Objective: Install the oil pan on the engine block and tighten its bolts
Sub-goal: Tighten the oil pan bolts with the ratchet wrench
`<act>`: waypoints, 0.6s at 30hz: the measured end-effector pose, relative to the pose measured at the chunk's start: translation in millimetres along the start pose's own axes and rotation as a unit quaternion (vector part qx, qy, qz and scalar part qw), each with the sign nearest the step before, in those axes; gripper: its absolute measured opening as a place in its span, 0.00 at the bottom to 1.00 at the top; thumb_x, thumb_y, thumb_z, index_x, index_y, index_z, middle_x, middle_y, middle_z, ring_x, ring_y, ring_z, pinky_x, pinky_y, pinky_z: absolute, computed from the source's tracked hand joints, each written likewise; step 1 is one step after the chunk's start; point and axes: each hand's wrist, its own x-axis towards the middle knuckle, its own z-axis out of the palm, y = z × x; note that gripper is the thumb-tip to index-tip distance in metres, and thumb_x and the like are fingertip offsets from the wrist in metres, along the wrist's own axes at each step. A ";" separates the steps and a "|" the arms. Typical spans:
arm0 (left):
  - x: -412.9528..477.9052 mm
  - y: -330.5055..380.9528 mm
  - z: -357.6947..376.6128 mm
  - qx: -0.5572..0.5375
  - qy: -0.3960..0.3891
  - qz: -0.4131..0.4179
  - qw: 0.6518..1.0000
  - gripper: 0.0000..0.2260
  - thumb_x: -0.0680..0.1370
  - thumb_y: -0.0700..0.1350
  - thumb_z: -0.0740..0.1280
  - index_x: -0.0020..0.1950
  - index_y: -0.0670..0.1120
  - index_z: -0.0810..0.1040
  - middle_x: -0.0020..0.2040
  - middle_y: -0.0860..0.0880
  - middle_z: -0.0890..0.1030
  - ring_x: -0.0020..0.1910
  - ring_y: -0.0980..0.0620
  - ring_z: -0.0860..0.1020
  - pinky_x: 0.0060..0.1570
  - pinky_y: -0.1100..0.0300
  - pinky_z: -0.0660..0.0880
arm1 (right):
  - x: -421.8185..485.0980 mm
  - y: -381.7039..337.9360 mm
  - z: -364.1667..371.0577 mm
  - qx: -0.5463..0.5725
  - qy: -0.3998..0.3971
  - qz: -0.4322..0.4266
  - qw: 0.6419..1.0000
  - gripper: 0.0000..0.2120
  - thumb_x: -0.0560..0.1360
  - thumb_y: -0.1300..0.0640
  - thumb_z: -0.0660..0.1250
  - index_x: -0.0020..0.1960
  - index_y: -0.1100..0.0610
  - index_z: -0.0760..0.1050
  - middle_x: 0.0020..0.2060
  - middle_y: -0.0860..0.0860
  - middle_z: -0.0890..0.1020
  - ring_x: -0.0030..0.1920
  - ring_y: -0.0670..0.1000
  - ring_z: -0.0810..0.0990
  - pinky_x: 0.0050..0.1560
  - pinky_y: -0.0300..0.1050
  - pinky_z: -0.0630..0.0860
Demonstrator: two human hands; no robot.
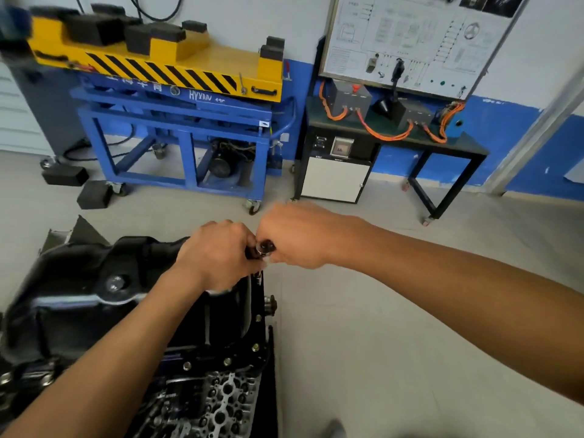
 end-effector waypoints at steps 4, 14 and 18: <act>-2.1 6.3 -2.7 -0.007 0.011 0.001 1.000 0.18 0.72 0.60 0.73 0.28 0.61 0.69 0.38 0.54 0.82 0.37 0.52 0.74 0.42 0.58 0.67 | -0.4 -4.5 -1.5 -0.105 0.069 -0.044 0.991 0.21 0.73 0.66 0.65 0.30 0.51 0.60 0.27 0.49 0.66 0.29 0.49 0.64 0.30 0.43 0.55; -3.8 4.9 6.2 0.039 0.046 -0.003 0.998 0.09 0.74 0.61 0.66 0.46 0.59 0.82 0.33 0.56 0.76 0.36 0.51 0.73 0.39 0.56 0.66 | -24.2 10.8 24.4 0.005 0.132 0.023 0.991 0.14 0.77 0.42 0.66 0.46 0.53 0.77 0.35 0.47 0.75 0.38 0.51 0.73 0.34 0.43 0.63; -3.1 6.2 5.9 0.034 0.047 -0.031 0.998 0.09 0.72 0.61 0.67 0.39 0.57 0.78 0.33 0.54 0.77 0.36 0.49 0.75 0.37 0.56 0.66 | -42.3 -9.3 42.7 0.174 0.094 0.088 0.976 0.17 0.75 0.43 0.69 0.36 0.50 0.66 0.28 0.47 0.76 0.30 0.47 0.76 0.32 0.46 0.73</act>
